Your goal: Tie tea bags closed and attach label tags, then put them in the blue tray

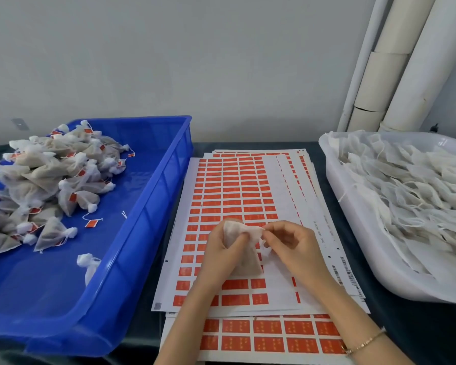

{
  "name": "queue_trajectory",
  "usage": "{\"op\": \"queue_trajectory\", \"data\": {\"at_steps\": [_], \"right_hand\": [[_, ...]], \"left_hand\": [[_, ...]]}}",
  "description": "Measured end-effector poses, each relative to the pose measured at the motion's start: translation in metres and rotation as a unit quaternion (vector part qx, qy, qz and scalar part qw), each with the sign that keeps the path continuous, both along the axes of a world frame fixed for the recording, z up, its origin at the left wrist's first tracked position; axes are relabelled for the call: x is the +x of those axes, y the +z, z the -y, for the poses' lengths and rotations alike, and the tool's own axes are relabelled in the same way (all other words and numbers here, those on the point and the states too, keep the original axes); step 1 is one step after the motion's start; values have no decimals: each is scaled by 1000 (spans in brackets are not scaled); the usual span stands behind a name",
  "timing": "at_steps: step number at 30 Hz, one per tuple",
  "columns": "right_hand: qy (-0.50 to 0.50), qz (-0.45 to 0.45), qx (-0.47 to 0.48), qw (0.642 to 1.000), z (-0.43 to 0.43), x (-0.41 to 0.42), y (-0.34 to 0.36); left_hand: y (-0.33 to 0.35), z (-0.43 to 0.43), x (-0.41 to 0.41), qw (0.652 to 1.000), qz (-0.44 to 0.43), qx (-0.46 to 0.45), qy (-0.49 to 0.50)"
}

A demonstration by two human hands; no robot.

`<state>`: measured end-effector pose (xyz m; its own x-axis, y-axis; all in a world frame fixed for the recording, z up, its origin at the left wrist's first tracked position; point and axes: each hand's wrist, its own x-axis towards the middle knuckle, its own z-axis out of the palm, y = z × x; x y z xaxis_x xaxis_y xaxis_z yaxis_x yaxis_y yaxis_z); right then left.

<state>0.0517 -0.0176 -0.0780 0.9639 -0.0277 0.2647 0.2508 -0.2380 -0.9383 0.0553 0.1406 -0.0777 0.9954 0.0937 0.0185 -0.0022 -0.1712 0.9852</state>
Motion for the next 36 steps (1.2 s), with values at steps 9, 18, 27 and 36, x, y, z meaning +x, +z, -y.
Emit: {"op": "queue_trajectory", "data": {"at_steps": [9, 18, 27, 36], "right_hand": [[-10, 47, -69, 996, -2, -4, 1], [-3, 62, -70, 996, 0, -6, 3], [-3, 53, -90, 995, 0, -7, 5], [-53, 65, -105, 991, 4, -4, 9]], "left_hand": [[7, 1, -4, 998, 9, -47, -47], [6, 1, -3, 983, 93, 12, -160], [13, 1, -7, 990, 67, -40, -120], [14, 2, -10, 988, 82, -80, -100]]}}
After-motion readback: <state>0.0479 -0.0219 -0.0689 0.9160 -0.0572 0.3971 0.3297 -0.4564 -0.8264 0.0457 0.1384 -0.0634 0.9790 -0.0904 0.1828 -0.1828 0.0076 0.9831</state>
